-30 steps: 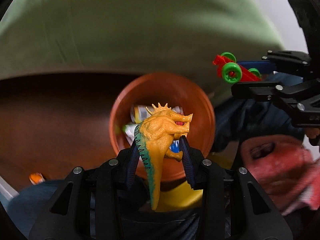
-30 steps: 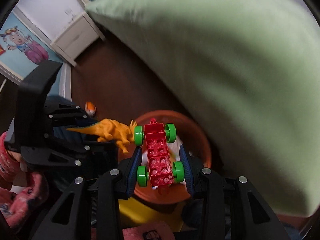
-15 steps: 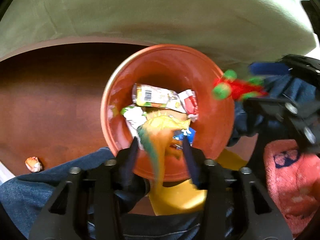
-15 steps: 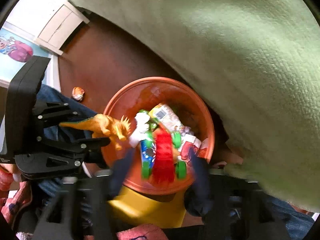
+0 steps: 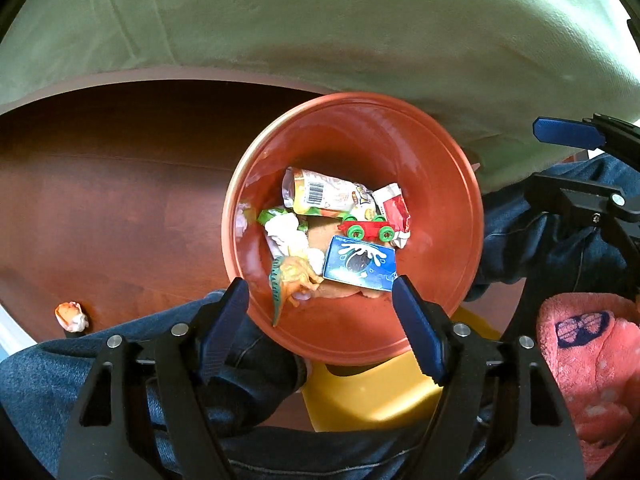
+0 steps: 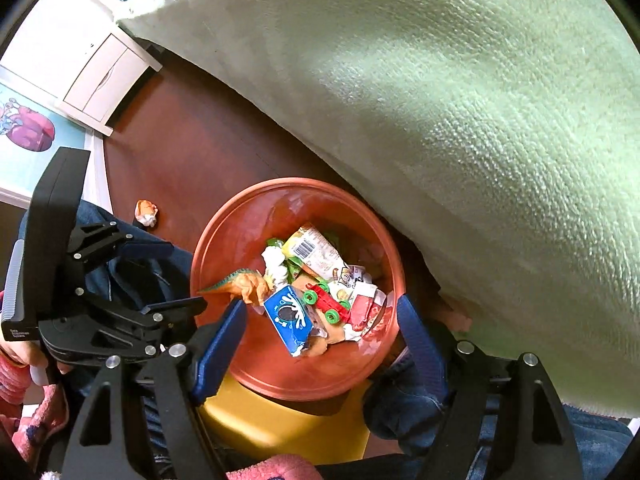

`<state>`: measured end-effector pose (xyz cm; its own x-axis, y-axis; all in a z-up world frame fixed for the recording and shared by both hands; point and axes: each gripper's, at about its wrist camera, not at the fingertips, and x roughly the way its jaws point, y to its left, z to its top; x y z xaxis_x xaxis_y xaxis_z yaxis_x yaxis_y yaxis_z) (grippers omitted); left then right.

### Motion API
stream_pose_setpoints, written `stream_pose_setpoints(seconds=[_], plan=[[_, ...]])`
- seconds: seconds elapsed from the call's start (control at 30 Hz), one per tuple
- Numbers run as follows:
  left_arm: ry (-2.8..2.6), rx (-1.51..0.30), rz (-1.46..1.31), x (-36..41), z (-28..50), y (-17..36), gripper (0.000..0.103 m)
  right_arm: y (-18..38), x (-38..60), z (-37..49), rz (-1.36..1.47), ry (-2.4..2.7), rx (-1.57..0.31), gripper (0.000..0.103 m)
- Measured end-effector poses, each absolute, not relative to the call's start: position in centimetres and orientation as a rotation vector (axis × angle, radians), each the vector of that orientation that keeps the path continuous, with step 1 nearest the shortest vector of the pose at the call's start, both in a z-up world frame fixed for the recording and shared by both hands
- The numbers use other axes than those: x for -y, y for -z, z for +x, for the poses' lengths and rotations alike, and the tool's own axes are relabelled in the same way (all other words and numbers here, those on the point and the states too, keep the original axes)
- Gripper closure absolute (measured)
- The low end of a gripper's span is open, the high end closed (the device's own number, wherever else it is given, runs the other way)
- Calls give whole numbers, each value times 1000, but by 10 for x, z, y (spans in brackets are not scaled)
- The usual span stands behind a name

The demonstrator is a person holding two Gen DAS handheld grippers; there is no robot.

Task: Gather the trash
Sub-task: 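Raise both open grippers back toward the bed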

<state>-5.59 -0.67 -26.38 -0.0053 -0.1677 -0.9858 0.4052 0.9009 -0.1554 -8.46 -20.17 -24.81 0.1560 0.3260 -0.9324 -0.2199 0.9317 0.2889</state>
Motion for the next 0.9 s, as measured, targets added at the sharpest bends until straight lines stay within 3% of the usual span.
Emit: stream_pose_setpoints(seconds=[0.53,0.9], plan=[[457,-1467,162,-3,-53,244,31,232,199,-84,106,-407,-1322,27],[413,-1235,90,-37,-10,153,31,188,199,-81,97,-448,-1214,26]])
